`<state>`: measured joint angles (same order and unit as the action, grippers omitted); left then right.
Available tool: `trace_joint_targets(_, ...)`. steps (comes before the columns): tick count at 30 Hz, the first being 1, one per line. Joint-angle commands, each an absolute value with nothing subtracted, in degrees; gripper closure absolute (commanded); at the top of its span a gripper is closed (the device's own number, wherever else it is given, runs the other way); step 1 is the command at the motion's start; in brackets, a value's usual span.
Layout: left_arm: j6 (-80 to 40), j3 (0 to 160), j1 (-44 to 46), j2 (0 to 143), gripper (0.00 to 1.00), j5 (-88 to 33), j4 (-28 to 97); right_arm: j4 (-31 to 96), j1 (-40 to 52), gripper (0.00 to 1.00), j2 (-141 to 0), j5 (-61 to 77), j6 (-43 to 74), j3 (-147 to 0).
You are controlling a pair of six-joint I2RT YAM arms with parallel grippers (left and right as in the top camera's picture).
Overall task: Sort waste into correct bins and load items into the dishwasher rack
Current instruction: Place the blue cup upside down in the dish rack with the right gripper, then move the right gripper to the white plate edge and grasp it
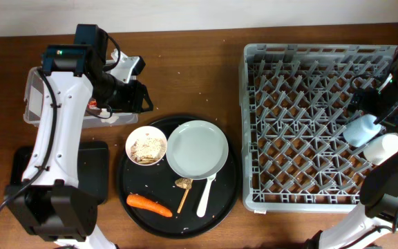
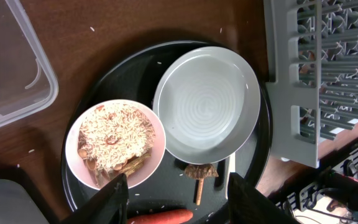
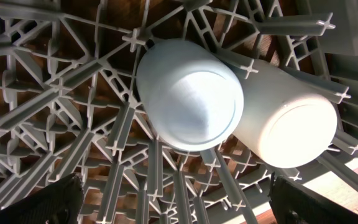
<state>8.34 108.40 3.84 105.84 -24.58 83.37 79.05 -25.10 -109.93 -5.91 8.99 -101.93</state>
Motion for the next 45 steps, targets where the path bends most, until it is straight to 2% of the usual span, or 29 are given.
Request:
trace_joint_targets(1,8.62,108.97,3.97,104.86,0.49,-24.38,83.2,78.89,-25.15,0.02,-110.3,-5.34,9.34,-101.51)
trace_joint_targets(10,8.64,108.97,3.97,104.88,0.49,-23.86,83.37,80.73,-25.15,0.0,-109.86,6.57,5.74,-101.56)
trace_joint_targets(14,7.75,108.95,3.97,104.88,0.49,-16.8,84.55,82.08,-24.51,0.0,-105.32,14.66,0.8,-101.58)
trace_joint_targets(17,2.61,108.9,3.95,104.88,0.49,-9.39,85.03,83.07,-22.33,0.0,-100.53,20.45,-2.9,-101.58)
trace_joint_targets(20,-5.39,108.9,3.95,104.88,0.49,-0.23,87.35,83.99,-17.15,0.0,-94.87,21.39,-3.22,-101.58)
trace_joint_targets(23,-7.07,108.79,3.95,104.88,0.49,1.5,89.1,83.99,-9.52,0.01,-90.63,21.39,-3.18,-101.58)
trace_joint_targets(24,-7.09,108.79,3.88,104.88,0.49,1.52,89.76,83.96,-4.21,0.01,-89.34,21.02,-3.14,-101.58)
trace_joint_targets(32,-12.21,108.79,1.39,104.88,0.49,6.0,94.54,82.37,18.72,0.02,-95.35,14.37,1.63,-101.56)
trace_joint_targets(37,-13.47,108.75,-1.39,104.88,0.49,6.04,95.0,80.44,25.91,0.09,-102.65,8.1,7.42,-101.56)
trace_joint_targets(40,-13.47,108.75,-1.89,104.88,0.49,6.04,94.85,79.31,28.84,0.2,-108.6,6.17,11.05,-101.56)
trace_joint_targets(45,-13.47,108.75,-1.89,104.88,0.49,6.04,94.56,78.59,30.2,0.26,-116.51,2.57,18.61,-101.56)
